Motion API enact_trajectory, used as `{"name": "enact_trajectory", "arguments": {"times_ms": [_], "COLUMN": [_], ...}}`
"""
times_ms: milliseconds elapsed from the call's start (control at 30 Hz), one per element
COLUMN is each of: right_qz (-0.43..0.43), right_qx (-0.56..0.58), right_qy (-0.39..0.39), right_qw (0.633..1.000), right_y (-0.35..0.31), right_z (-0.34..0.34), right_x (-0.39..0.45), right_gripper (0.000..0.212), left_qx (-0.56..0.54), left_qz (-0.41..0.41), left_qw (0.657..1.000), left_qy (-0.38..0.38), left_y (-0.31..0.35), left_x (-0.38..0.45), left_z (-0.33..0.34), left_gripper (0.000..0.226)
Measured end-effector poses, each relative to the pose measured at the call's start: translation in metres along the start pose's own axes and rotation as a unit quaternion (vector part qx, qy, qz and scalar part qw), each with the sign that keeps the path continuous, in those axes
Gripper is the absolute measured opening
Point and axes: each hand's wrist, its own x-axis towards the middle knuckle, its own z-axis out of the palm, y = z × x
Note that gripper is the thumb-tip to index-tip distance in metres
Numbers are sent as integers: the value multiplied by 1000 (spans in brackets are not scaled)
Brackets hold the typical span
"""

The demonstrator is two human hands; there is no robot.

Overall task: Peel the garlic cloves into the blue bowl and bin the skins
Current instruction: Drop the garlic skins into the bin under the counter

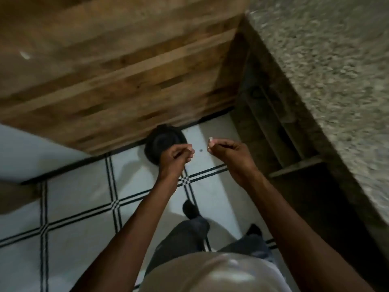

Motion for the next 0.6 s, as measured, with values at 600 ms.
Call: {"name": "enact_trajectory", "arguments": {"times_ms": [600], "right_qz": [98], "right_qx": [-160], "right_qy": [-82], "right_qw": [979], "right_y": [90], "right_z": [198], "right_x": [122], "right_gripper": [23], "left_qx": [-100], "left_qz": [-88], "left_qw": [979], "left_qy": [157], "left_y": [-56], "left_x": [108], "left_z": [-182], "left_gripper": [16]}}
